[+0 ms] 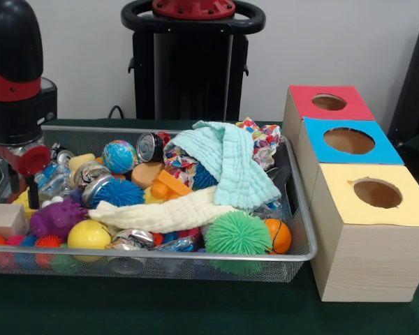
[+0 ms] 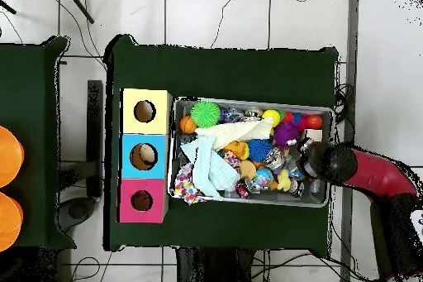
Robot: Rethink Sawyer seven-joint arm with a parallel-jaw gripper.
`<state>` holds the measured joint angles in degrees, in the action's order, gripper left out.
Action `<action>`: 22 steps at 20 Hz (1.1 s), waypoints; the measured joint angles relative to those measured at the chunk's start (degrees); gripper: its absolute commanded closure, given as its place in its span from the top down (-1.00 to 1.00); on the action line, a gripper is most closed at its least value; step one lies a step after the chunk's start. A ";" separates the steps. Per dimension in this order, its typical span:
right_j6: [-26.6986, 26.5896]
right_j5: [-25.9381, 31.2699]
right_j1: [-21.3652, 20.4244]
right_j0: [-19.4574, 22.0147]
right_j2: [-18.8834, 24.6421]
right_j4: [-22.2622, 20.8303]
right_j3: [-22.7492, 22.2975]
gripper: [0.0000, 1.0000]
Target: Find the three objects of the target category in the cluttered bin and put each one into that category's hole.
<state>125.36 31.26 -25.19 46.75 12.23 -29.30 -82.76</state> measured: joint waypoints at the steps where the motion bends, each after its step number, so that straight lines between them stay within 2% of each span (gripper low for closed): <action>1: 0.00 -0.51 0.32 0.03 0.00 -0.02 -0.01 1.00; 9: 0.00 -2.53 1.53 -0.58 -0.07 -0.01 -0.12 1.00; 22: 0.00 -6.04 2.36 -3.84 -0.84 -0.01 -0.87 1.00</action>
<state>125.36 25.22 -22.82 42.91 11.39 -29.30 -83.63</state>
